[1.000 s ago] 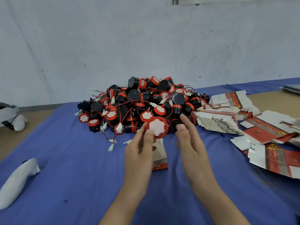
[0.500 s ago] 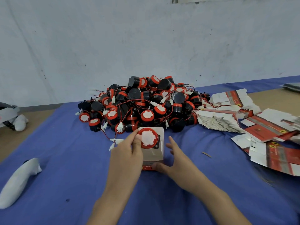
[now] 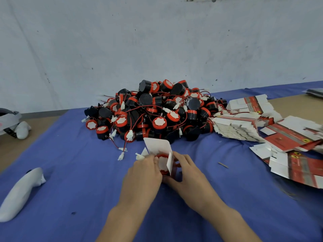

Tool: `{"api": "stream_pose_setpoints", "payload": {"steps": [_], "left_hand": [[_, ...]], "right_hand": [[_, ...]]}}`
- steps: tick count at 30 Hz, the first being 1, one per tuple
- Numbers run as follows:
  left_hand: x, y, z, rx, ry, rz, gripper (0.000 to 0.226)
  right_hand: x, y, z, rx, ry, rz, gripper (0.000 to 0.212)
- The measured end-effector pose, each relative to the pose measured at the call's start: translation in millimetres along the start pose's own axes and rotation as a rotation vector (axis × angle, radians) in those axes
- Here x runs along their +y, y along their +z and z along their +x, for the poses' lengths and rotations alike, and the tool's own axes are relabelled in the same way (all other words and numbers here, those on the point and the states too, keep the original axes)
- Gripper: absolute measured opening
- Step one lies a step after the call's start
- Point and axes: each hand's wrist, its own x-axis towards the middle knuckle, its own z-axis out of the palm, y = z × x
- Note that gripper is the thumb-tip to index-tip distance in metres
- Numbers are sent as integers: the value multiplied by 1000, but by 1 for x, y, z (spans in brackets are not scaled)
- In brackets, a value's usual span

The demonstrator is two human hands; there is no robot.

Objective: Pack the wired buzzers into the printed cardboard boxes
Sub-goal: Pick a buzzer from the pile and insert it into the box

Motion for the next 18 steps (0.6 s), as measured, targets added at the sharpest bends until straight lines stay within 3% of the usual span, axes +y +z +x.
{"api": "stream_pose_setpoints", "payload": {"steps": [6,10,14,18], "left_hand": [[-9,11,12,-46,41,178,20],[-9,13,12,-14,75,190,13],[-10,14,11,14,82,173,15],[-10,12,7,34,130,203,13]], "right_hand": [[3,0,0,-52,90,21,78],[-3,5,-7,-64,24,-45,93],[-13,18,-12,-111,-16,-450,81],[-17,25,-12,-103,77,-538,52]]}}
